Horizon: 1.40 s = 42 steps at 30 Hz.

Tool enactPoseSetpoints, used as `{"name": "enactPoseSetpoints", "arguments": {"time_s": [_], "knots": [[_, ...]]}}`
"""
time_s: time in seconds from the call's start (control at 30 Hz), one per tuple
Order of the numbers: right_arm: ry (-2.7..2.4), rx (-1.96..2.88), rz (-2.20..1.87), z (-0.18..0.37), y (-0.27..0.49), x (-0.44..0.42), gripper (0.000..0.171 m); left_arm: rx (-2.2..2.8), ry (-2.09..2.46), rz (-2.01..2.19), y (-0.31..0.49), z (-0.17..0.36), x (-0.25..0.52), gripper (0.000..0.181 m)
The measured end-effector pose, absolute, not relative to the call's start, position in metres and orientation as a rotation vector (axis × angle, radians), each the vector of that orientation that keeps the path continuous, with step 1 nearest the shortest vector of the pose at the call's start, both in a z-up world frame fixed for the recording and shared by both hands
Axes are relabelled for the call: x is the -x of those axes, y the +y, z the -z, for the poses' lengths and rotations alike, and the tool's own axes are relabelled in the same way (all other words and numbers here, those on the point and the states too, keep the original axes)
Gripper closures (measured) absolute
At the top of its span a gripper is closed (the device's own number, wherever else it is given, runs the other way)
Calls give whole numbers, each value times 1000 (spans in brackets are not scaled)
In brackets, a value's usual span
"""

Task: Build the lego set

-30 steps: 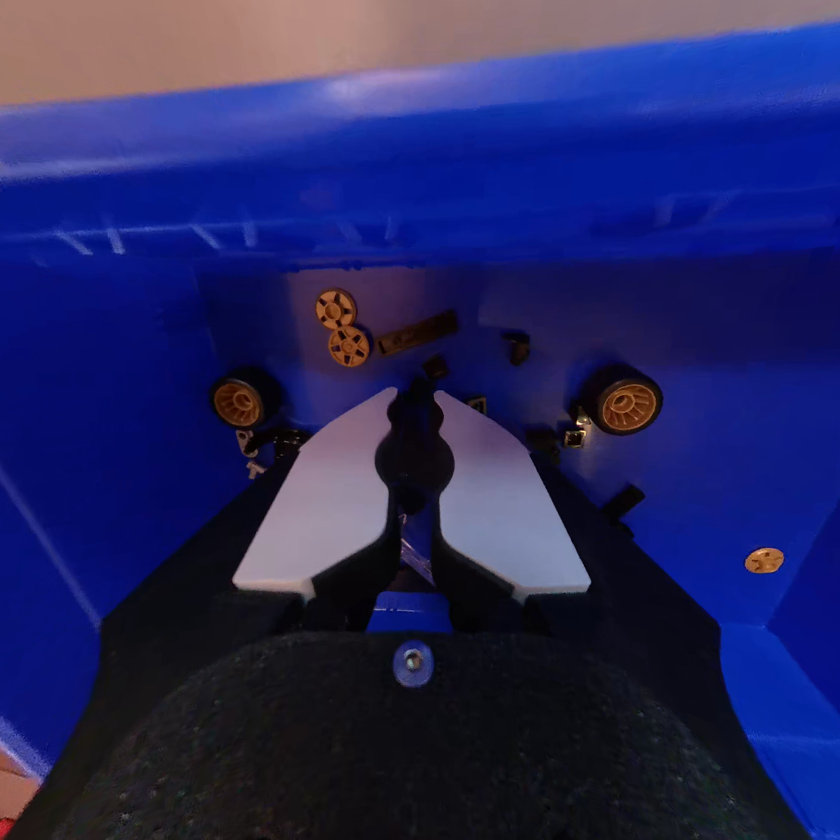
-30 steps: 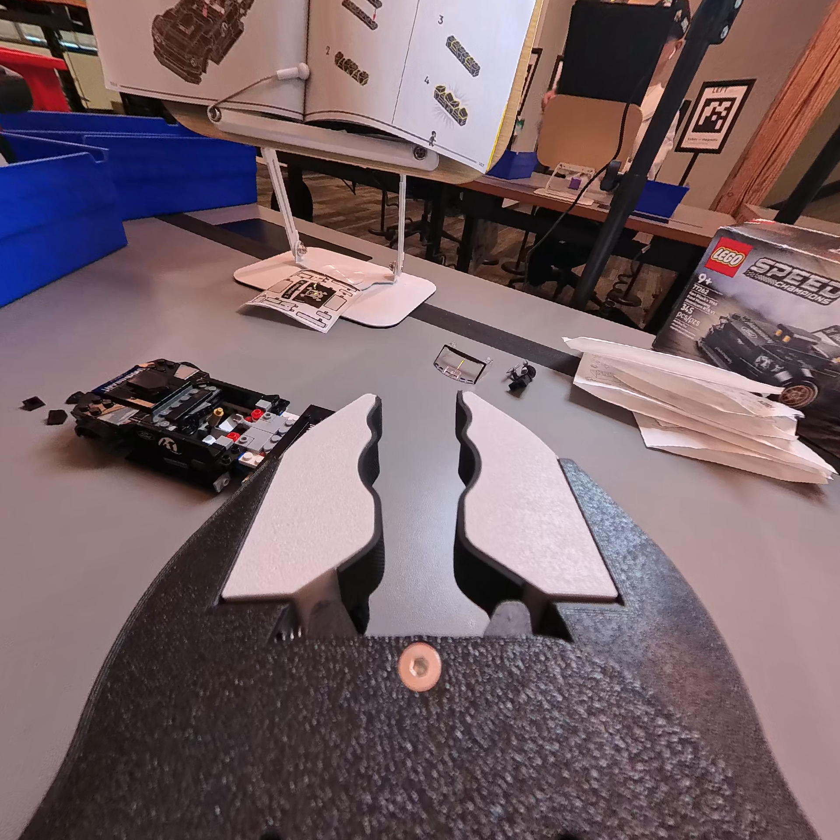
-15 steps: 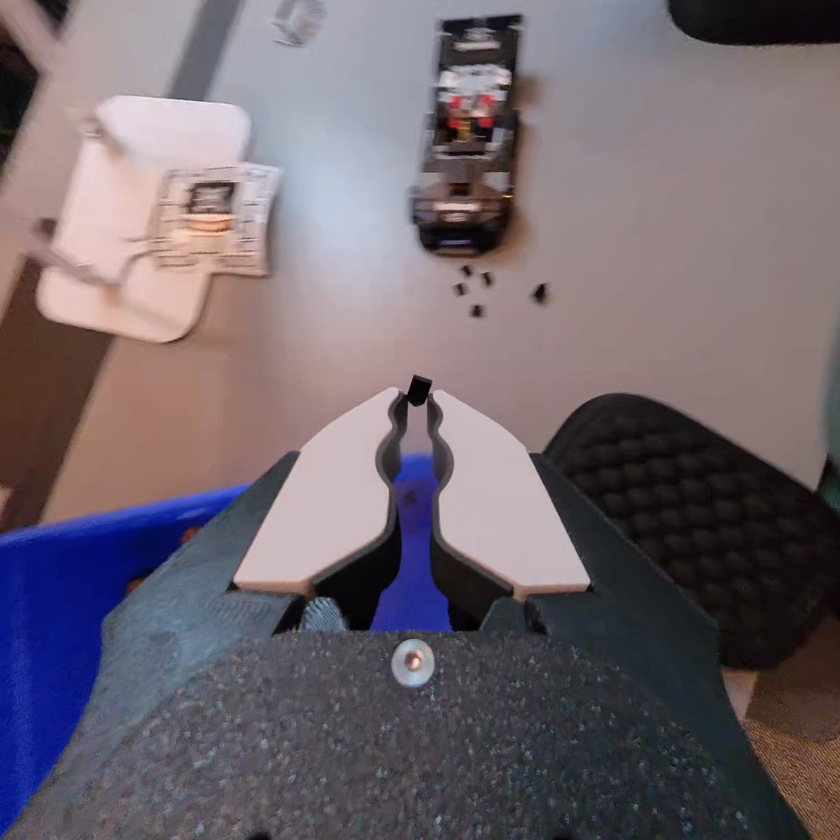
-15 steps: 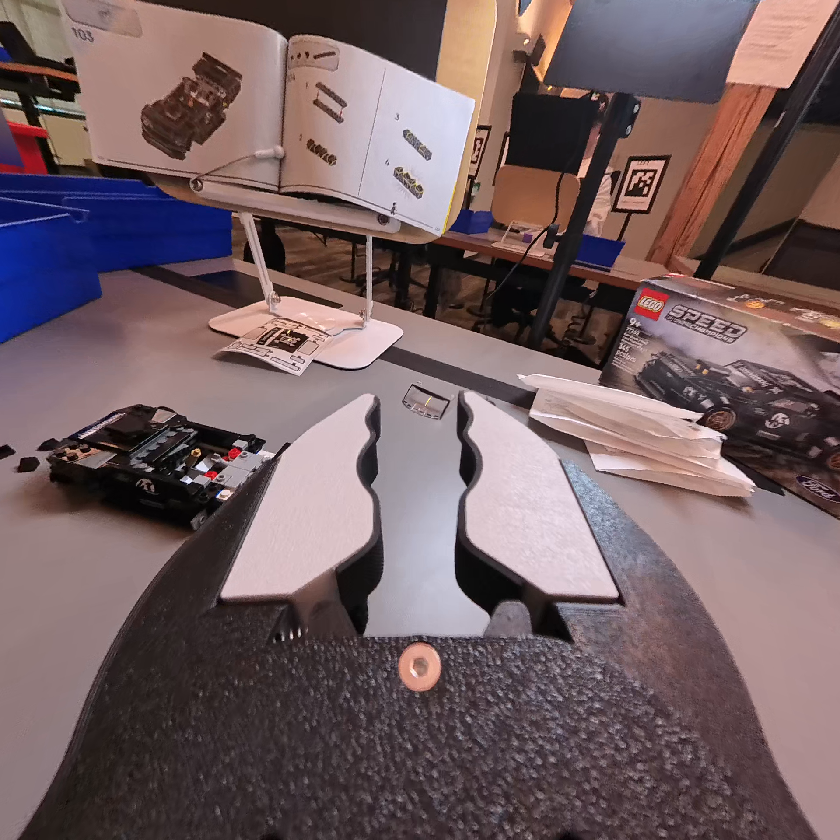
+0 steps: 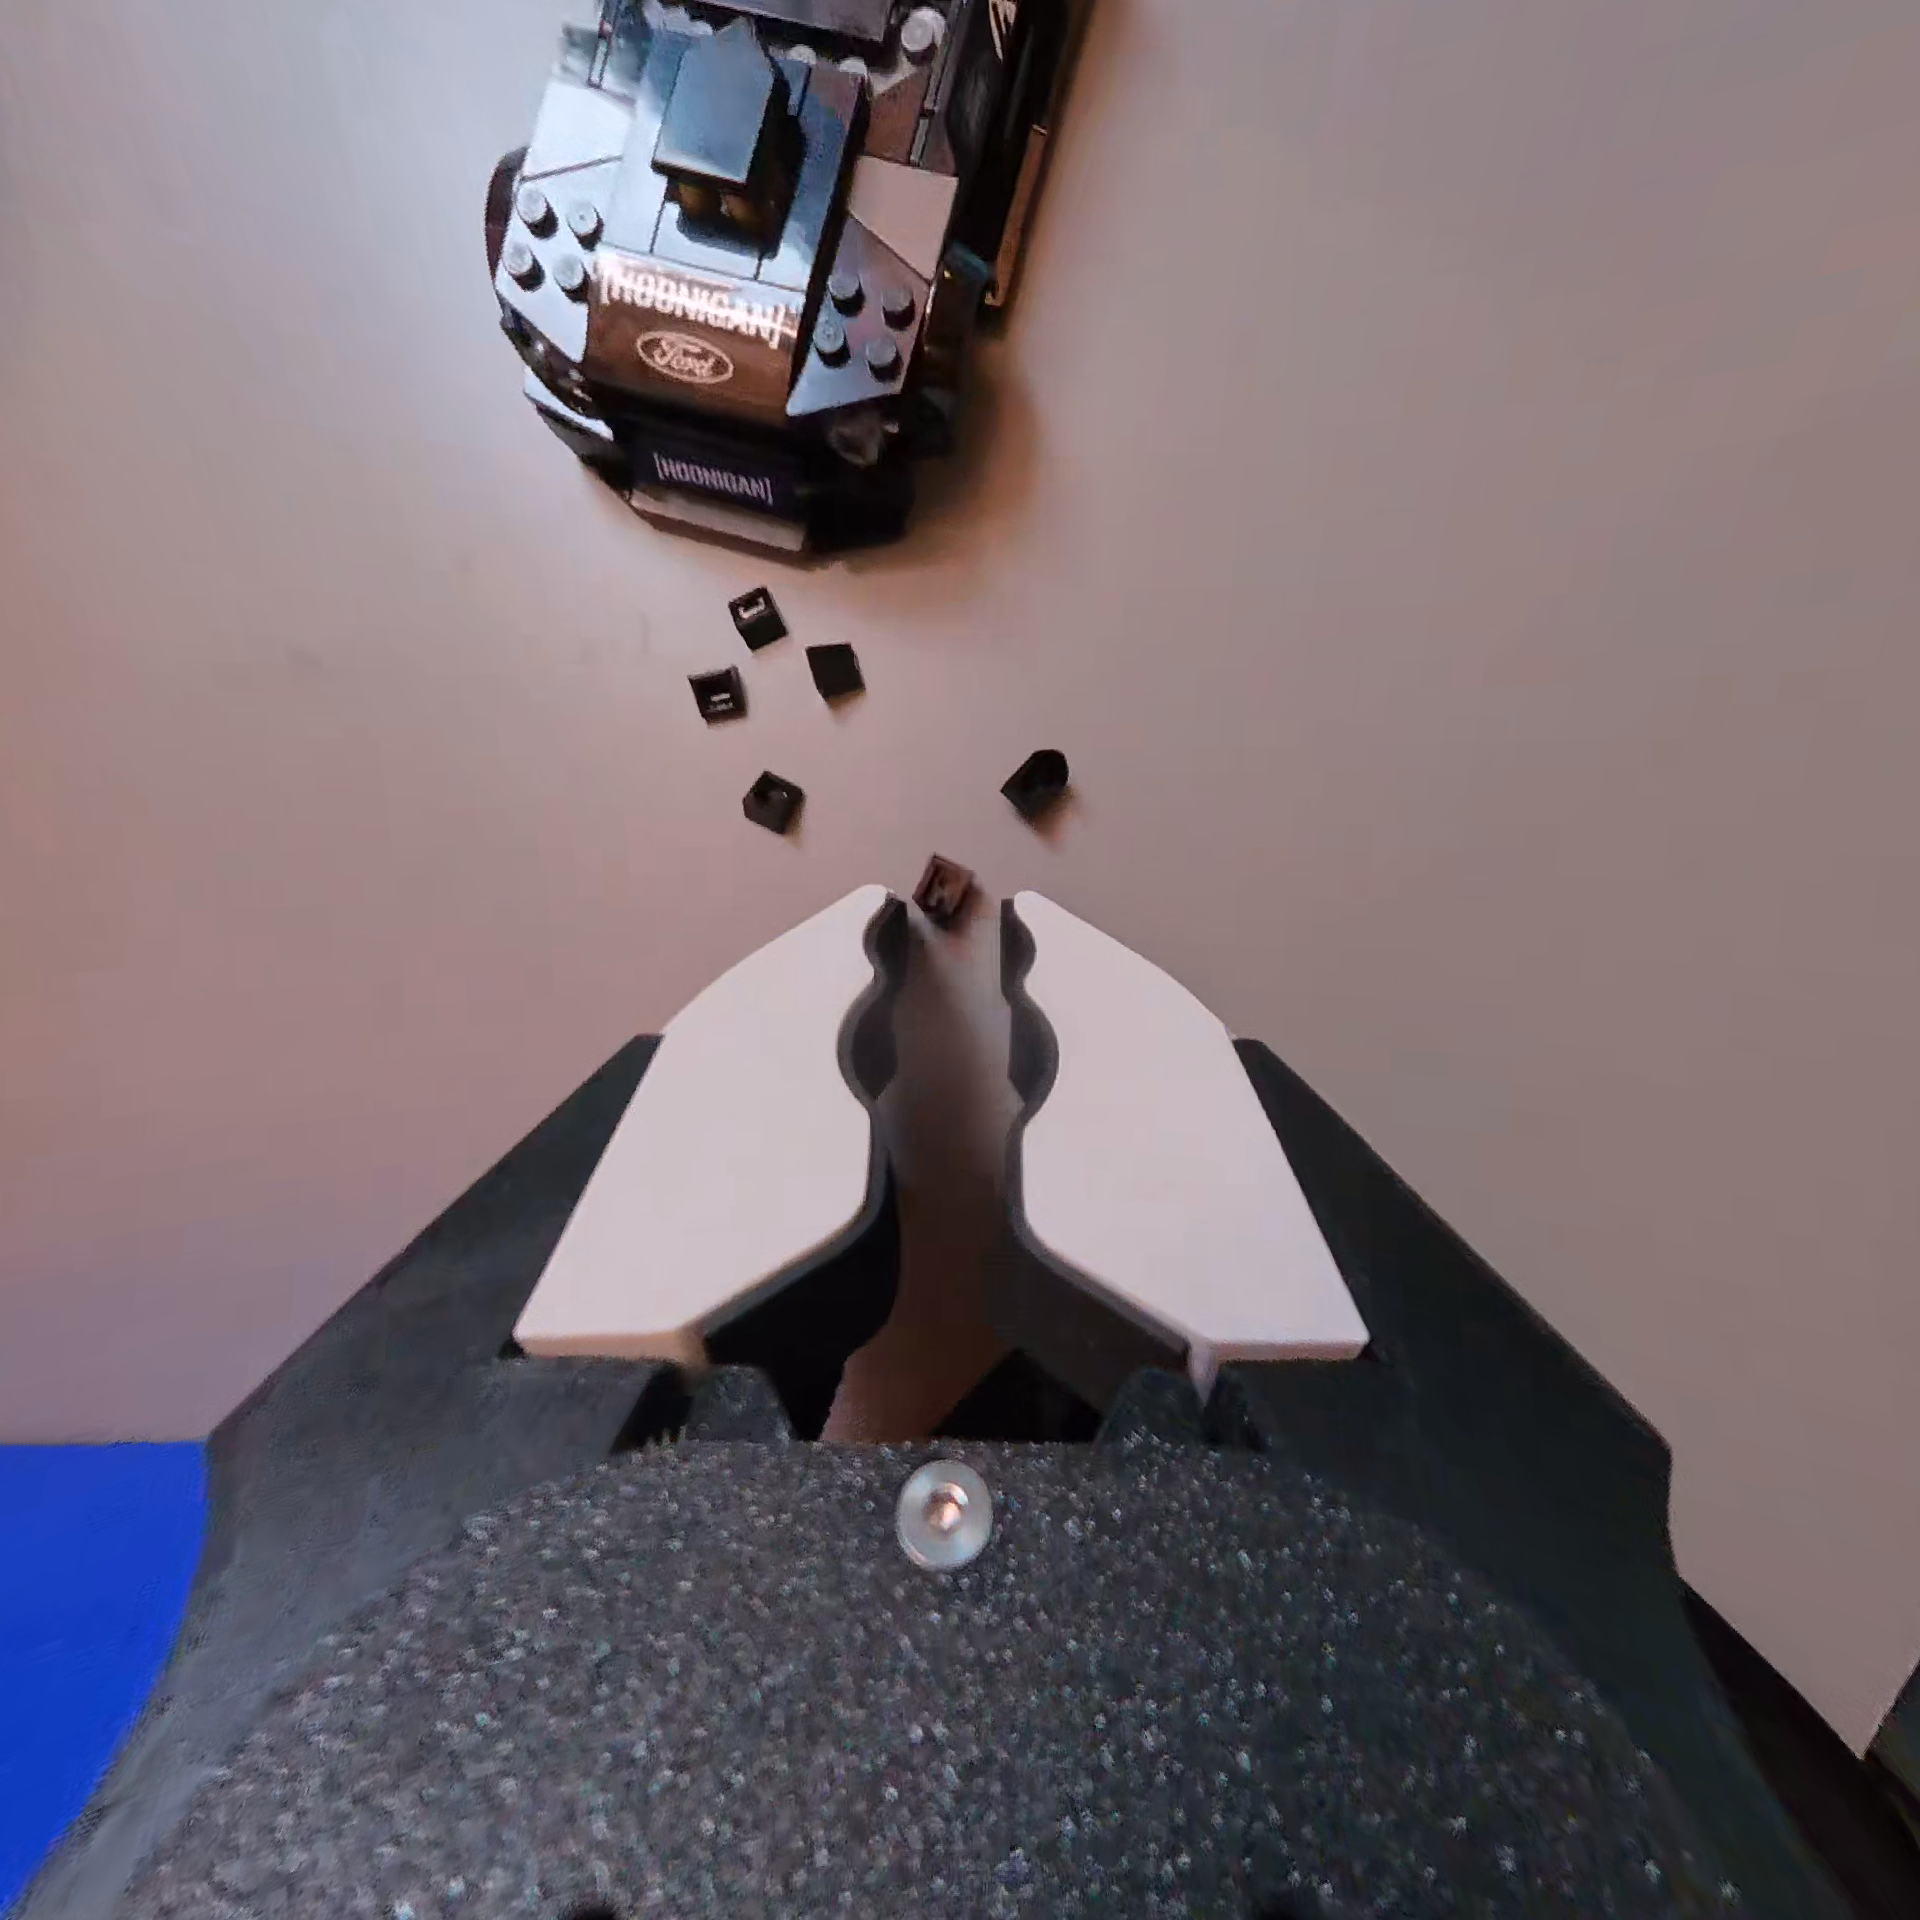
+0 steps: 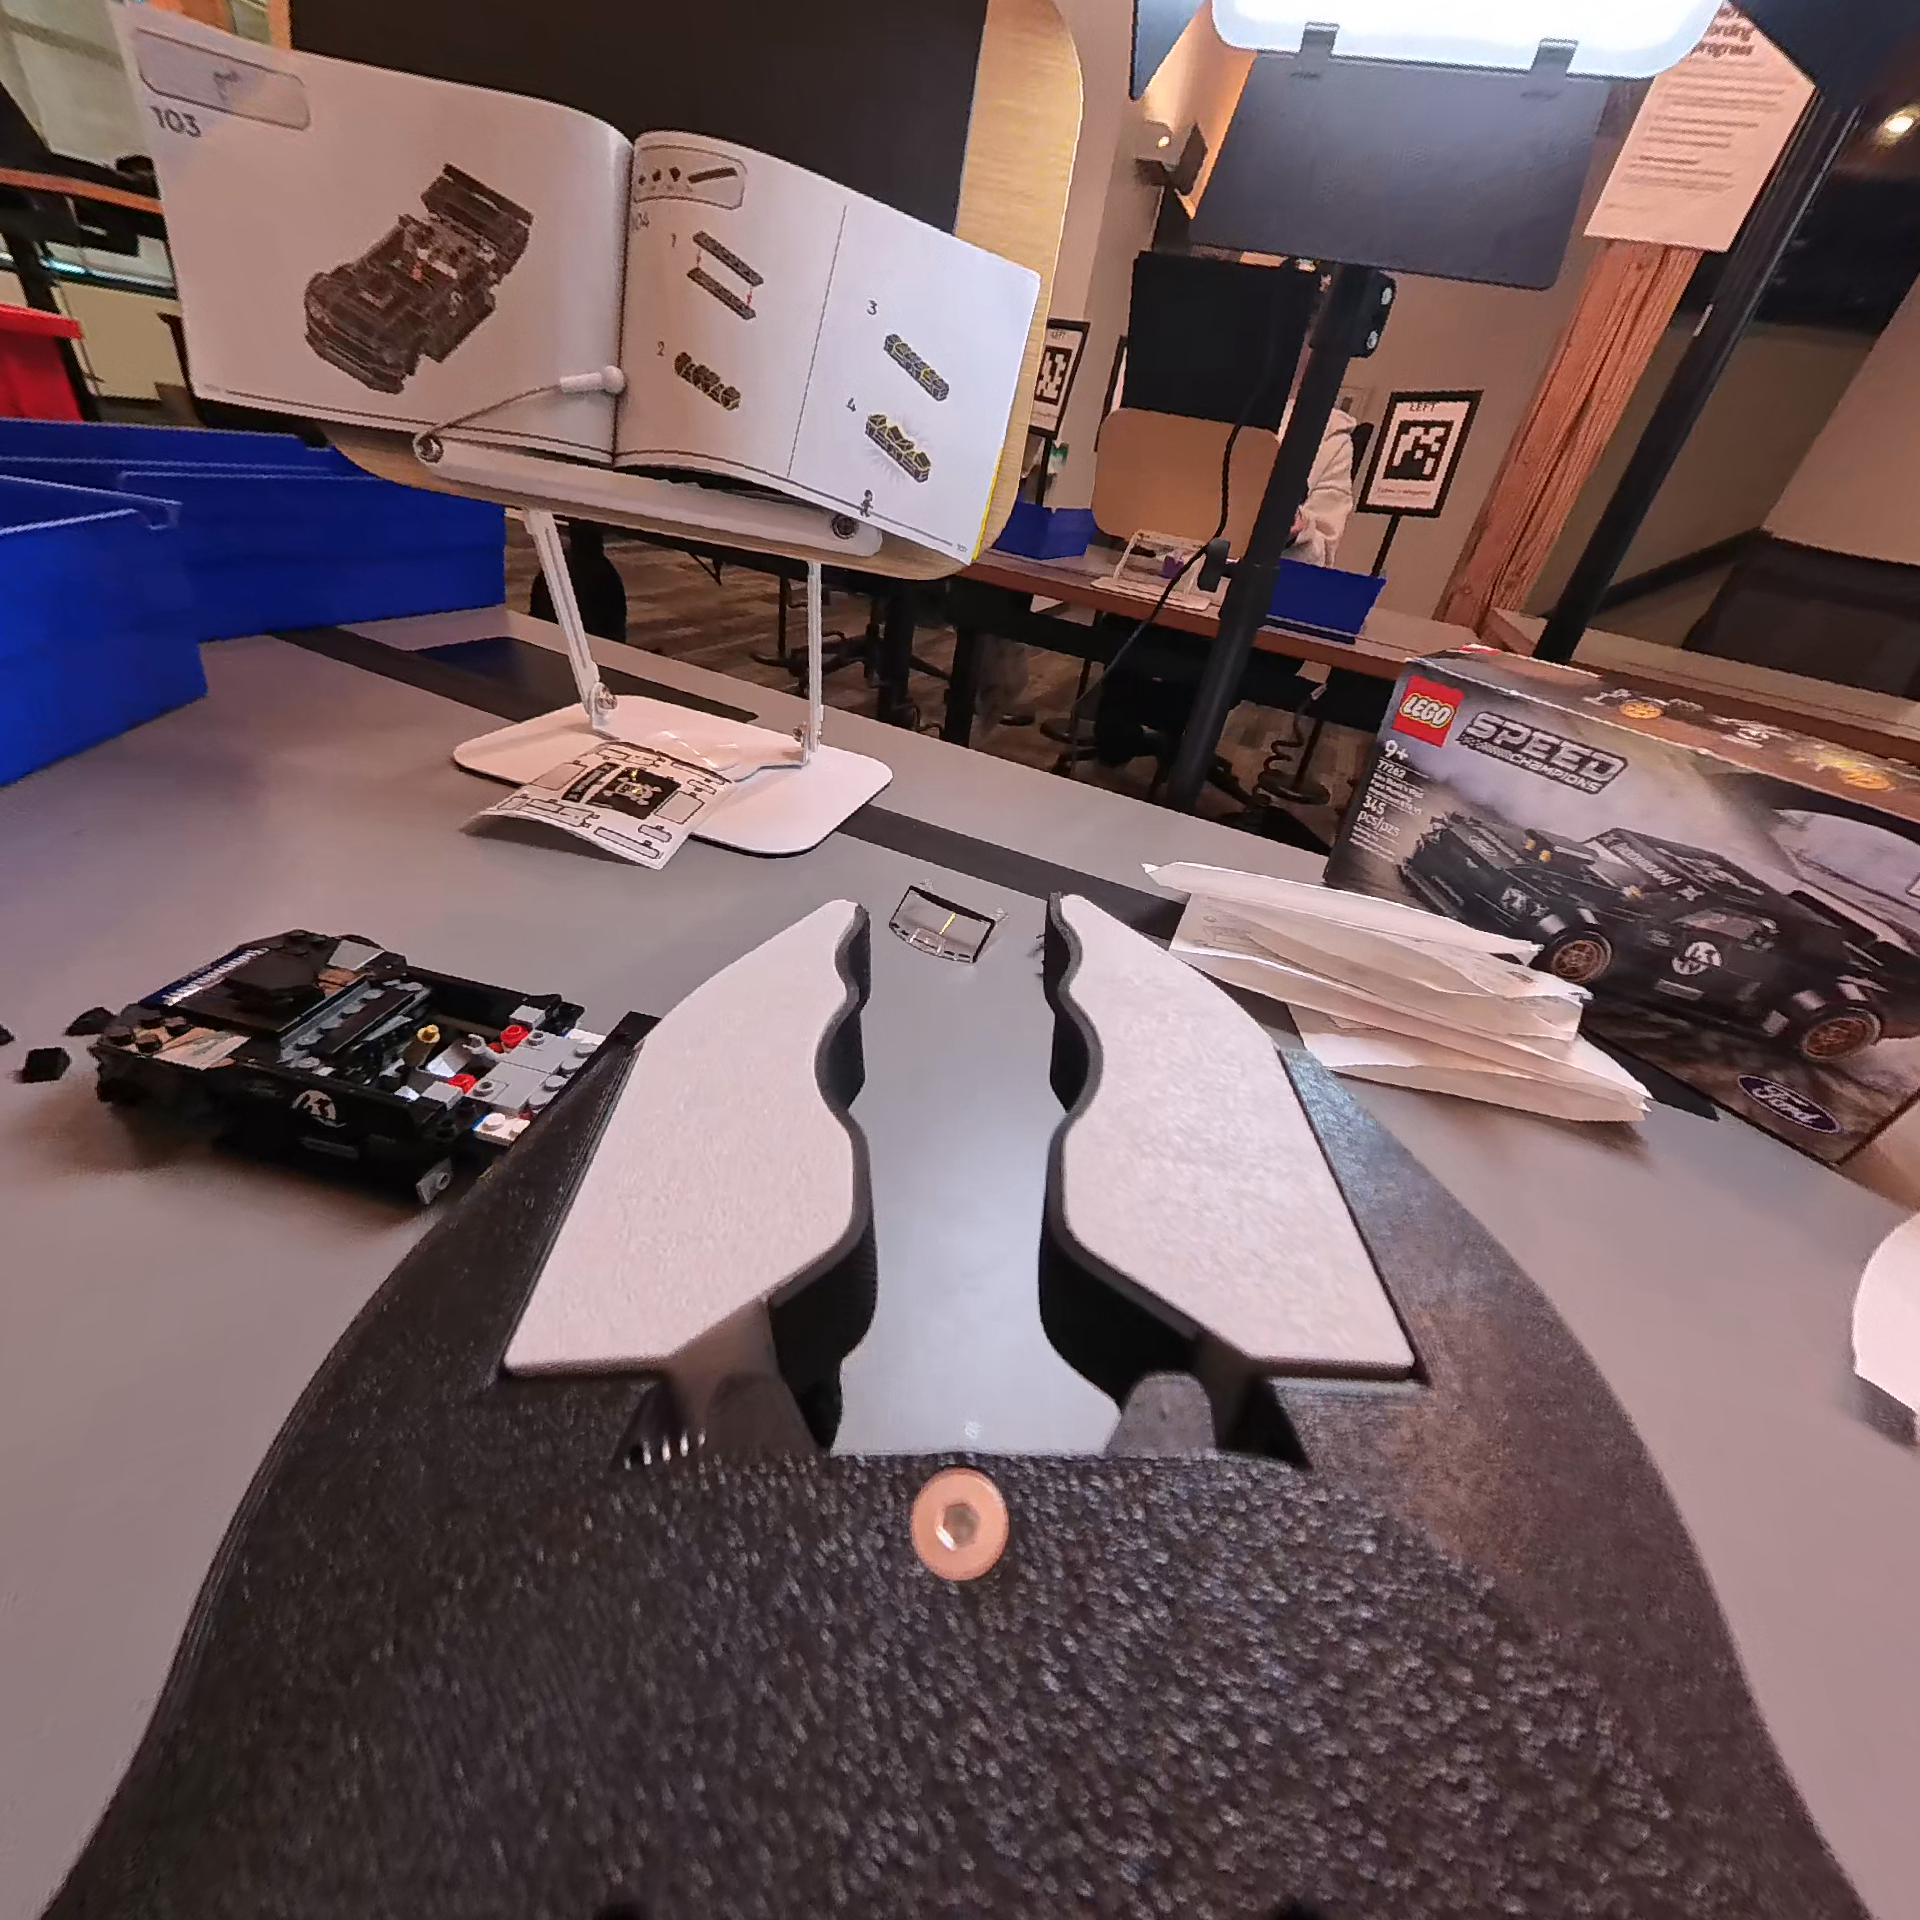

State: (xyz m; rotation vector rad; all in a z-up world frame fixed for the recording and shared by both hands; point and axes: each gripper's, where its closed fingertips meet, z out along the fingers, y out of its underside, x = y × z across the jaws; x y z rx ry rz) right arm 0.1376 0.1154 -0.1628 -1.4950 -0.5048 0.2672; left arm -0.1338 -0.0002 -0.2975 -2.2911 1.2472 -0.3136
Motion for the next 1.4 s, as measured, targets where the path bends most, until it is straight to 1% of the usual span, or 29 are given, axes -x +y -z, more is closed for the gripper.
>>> {"name": "enactPoseSetpoints", "arguments": {"time_s": [0.2,0.3,0.33,0.43,0.57,0.7,0.8,0.87,0.93,1.0,1.07,1.1,1.17,1.27,1.4], "knots": [[-516,1503,-273,165,115,-135,139,2346,1235,393,-12,299,144,131],[-524,1506,-275,166,115,-133,139,2361,1264,378,-17,300,147,108],[-527,1505,-274,166,115,-133,139,2358,1282,371,-18,301,147,104],[-528,1500,-272,165,114,-133,139,2227,1289,418,-17,284,137,109],[-522,1493,-277,162,113,-134,139,2006,1137,583,-13,221,134,122],[-533,1486,-284,161,111,-132,139,1937,944,550,4,171,182,129],[-538,1478,-283,159,110,-131,139,1947,866,501,12,158,218,130],[-538,1474,-279,158,109,-132,140,1976,845,402,18,158,244,132],[-535,1474,-281,158,109,-132,140,2043,816,238,28,159,282,138],[-535,1475,-289,158,109,-132,140,2154,762,0,42,160,339,148],[-540,1474,-293,158,108,-130,140,2312,708,-165,52,170,396,152],[-544,1474,-292,158,108,-130,140,2366,688,-270,59,175,424,158],[-548,1473,-290,158,108,-129,140,2519,671,-409,67,195,467,159],[-544,1474,-287,158,107,-129,140,2684,772,-466,77,225,491,158],[-541,1474,-289,158,107,-130,140,2799,1082,-630,91,251,512,156]]}}
